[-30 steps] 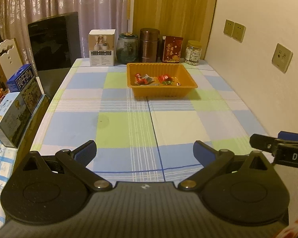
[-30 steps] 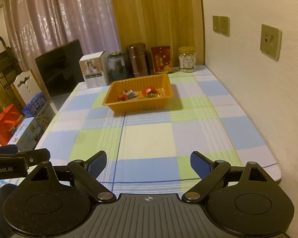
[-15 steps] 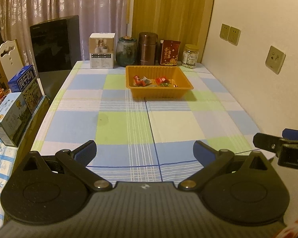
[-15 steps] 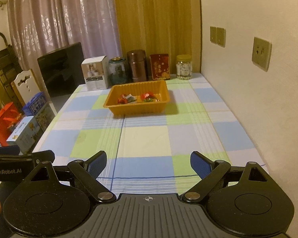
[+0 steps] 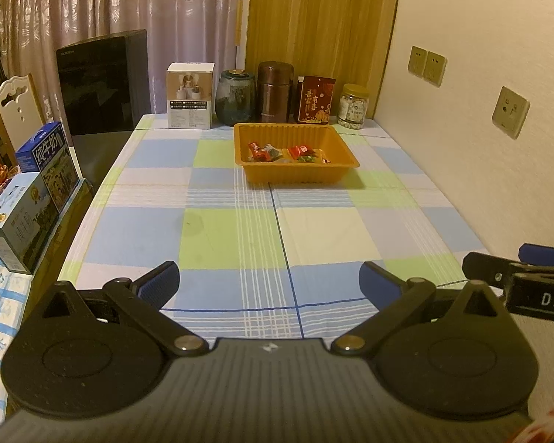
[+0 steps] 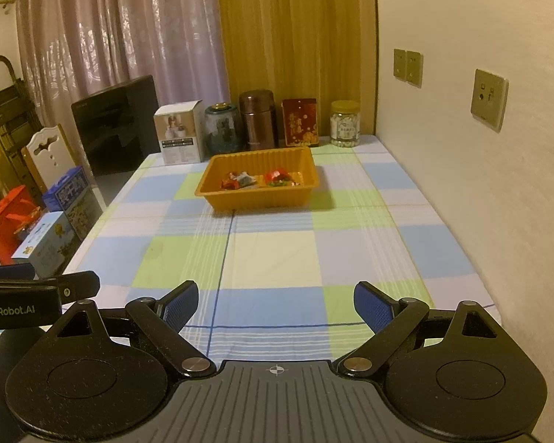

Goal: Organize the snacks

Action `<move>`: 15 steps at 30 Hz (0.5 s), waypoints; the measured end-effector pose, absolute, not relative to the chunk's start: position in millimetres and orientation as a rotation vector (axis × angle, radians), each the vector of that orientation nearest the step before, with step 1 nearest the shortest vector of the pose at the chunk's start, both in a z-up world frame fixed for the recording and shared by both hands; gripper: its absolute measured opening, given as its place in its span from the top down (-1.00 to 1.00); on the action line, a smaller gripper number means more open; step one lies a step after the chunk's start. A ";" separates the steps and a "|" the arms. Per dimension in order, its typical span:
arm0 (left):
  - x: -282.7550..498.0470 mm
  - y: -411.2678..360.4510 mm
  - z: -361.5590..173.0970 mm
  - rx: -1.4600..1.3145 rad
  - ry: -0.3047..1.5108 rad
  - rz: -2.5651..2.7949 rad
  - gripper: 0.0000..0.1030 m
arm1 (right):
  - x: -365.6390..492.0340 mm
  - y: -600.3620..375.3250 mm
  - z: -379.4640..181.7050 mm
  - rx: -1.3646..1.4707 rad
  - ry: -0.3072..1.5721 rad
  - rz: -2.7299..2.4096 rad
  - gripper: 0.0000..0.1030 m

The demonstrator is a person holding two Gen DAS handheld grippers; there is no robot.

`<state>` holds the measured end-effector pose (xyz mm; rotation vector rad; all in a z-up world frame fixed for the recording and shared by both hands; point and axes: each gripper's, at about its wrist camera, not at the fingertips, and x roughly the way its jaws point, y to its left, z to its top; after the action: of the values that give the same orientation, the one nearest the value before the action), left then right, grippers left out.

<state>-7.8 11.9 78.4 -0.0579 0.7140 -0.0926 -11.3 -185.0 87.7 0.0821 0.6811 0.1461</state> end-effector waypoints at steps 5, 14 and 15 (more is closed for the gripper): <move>-8.8 11.3 78.3 -0.058 0.716 -0.094 -1.00 | -11.7 -184.9 85.9 0.085 0.683 0.145 -0.76; -8.0 11.6 76.9 -0.056 0.719 -0.094 -1.00 | -10.1 -187.7 86.8 0.096 0.683 0.142 -0.76; -8.3 12.0 76.5 -0.056 0.719 -0.094 -1.00 | -9.8 -187.7 87.1 0.096 0.682 0.142 -0.76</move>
<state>-8.3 12.0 76.5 -0.0555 0.7192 -0.0944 -9.8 -187.8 87.1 0.0960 0.6823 0.1418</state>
